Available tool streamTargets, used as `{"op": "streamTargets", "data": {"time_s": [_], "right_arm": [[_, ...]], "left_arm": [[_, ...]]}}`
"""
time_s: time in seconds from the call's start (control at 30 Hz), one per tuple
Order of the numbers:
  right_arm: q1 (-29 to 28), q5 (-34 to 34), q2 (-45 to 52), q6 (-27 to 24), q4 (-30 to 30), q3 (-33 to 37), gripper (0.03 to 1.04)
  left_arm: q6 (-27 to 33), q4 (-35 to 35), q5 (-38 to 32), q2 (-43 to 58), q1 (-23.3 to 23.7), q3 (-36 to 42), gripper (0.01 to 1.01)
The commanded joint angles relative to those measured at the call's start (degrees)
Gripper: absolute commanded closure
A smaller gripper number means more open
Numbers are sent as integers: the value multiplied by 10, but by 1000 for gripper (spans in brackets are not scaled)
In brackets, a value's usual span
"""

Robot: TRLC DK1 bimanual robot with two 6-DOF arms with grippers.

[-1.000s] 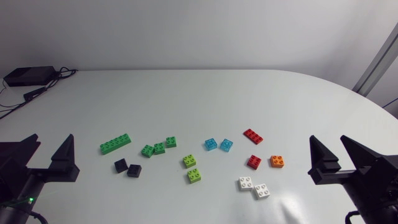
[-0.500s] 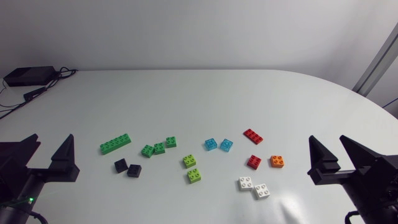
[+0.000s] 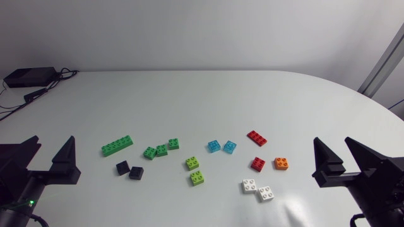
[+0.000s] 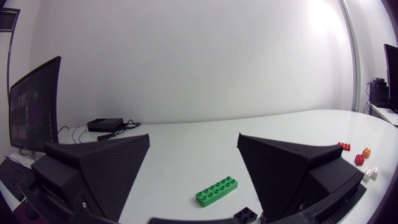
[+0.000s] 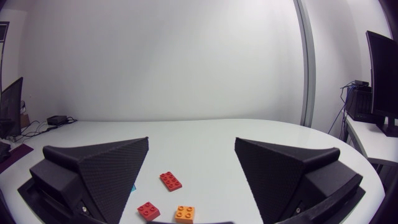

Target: Separate the duplo bricks

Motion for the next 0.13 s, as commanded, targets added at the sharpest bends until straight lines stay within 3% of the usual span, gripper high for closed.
{"op": "streamTargets", "data": {"time_s": [0.0,0.1], "right_arm": [[0,1,-4,12,-11,-22,69],[3,1,-3,12,-12,-22,69]], "left_arm": [[-11,0,6,-10,5,-11,44],[-11,-1,6,-10,5,-10,44]]}}
